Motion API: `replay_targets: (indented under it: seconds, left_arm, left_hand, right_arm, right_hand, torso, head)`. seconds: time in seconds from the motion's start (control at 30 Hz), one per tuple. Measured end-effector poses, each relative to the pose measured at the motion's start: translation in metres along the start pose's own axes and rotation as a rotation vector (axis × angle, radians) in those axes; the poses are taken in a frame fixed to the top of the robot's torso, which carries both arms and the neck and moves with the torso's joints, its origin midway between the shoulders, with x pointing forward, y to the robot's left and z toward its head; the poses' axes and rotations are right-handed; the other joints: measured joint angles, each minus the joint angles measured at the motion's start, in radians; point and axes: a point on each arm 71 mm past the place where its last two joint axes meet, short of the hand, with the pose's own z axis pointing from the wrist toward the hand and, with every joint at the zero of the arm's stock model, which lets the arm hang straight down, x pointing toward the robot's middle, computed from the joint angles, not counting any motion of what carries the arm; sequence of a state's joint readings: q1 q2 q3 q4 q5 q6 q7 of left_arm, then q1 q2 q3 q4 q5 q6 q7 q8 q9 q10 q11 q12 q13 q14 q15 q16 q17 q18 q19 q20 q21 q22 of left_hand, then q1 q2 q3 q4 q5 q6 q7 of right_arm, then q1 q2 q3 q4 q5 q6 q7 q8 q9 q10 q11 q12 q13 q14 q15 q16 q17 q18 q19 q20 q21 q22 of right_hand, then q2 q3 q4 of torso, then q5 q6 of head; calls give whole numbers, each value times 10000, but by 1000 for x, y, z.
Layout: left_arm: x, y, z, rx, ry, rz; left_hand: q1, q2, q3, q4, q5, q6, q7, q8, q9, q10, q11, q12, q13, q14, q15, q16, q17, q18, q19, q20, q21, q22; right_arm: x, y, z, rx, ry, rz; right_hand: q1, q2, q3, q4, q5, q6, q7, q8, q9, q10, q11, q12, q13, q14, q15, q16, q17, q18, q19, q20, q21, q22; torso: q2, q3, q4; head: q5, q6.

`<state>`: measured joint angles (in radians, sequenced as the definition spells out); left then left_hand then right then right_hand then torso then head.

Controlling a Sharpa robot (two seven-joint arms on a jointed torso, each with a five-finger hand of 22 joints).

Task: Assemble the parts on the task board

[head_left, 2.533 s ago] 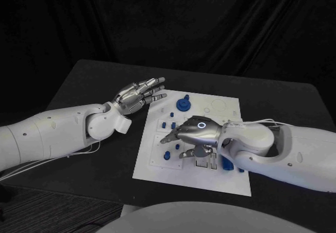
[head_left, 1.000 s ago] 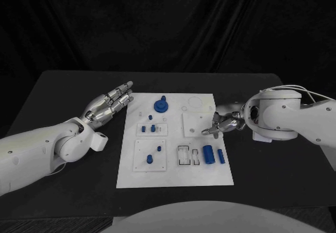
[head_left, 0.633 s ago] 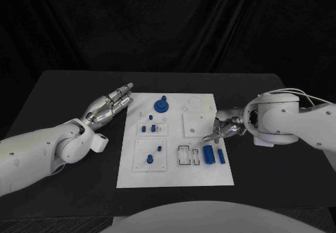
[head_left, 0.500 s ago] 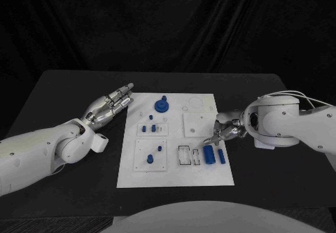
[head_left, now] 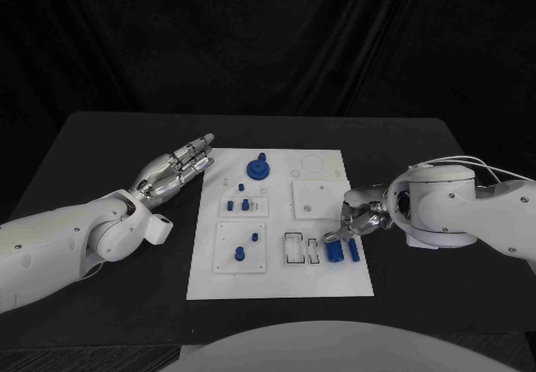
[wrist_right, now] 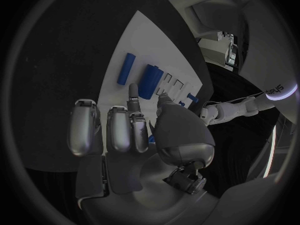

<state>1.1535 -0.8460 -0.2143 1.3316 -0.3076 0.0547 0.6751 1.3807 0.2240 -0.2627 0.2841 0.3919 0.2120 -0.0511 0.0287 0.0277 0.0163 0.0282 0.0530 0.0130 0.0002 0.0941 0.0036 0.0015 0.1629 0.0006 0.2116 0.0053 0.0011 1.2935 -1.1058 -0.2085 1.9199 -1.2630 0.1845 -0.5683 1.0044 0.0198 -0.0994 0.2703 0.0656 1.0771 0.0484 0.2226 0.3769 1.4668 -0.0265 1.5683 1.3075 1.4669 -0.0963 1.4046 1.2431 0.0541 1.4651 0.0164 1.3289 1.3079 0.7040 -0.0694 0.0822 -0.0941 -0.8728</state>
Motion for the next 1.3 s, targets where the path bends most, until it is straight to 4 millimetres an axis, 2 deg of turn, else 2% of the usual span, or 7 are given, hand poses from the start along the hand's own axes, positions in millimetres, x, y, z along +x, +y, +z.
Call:
replay_targets:
  seconds: [0.43,0.53,0.67,0.83,1.0,1.23,1.3]
  left_arm:
    - [1,0,1,-1,224,-151]
    - [2,1,1,-2,275,-190]
    - [2,1,1,-2,337,-237]
    - [3,1,1,-2,415,-293]
    - [3,1,2,-3,497,-356]
    - [4,1,2,-5,595,-434]
    - [4,1,1,-6,610,-447]
  left_hand:
    - [134,46,69,-14,88,15,37,0,1,12,149,0,0,2,133,0,0,-1,-11,83,1,1]
    - [134,46,97,-43,88,27,50,0,1,12,149,0,1,-34,169,0,-3,-1,-11,83,1,2]
    - [134,46,97,-42,88,25,122,0,2,11,217,0,1,2,206,0,-6,-2,-12,83,1,2]
    - [172,84,97,-43,125,24,193,0,2,12,218,0,1,2,278,0,-6,-3,-13,155,2,3]
    - [172,84,153,-43,125,71,240,0,2,11,288,0,1,-6,287,0,-6,-4,8,205,2,7]
    - [207,119,153,-43,124,96,265,0,3,11,288,0,1,3,350,0,-5,-3,24,261,2,26]
    - [207,119,152,-42,158,96,265,0,3,12,288,0,1,3,350,0,-4,-3,24,260,2,28]
  right_arm:
    - [16,4,11,60,-62,-378]
    - [19,6,14,34,-115,-389]
    - [19,9,16,-45,-292,-313]
    - [18,11,18,-182,-524,-103]
    - [17,11,20,-236,-580,186]
    - [17,11,20,-351,-322,992]
    - [18,10,20,-383,-205,1301]
  right_hand:
    - [228,-228,37,-94,-56,400,-71,-10,11,0,0,0,-1,0,0,-41,-96,2,0,0,-63,-2]
    - [351,-168,99,-156,-49,480,-112,-8,80,0,0,0,-1,0,0,-41,-140,1,0,0,-64,-2]
    - [797,-203,254,-449,527,573,-110,19,220,-35,-38,0,-2,0,1,-101,-226,2,0,0,-123,-2]
    - [1380,-322,302,-866,2237,530,-152,18,445,8,-67,-1,-2,-7,8,-142,-360,2,0,-1,-171,-3]
    - [1614,-556,239,-929,3280,357,-73,22,514,-20,-105,-1,-2,-9,-19,-322,-683,2,0,-1,-455,-3]
    - [1933,-876,460,-707,7127,202,-32,-79,633,-8,-118,-2,5,-11,-17,-380,-909,2,0,-1,-601,-4]
    - [1963,-906,635,-531,7355,118,-23,-120,653,-8,-118,-2,5,-12,-16,-380,-953,2,0,-1,-663,-4]
  torso:
    - [12,4,1]
    - [13,10,1]
    - [15,14,2]
    - [14,15,2]
    - [14,14,2]
    - [12,13,4]
    - [12,13,4]
  head:
    - [42,0]
    - [58,0]
    - [75,0]
    - [69,0]
    - [80,0]
    - [128,0]
    - [135,0]
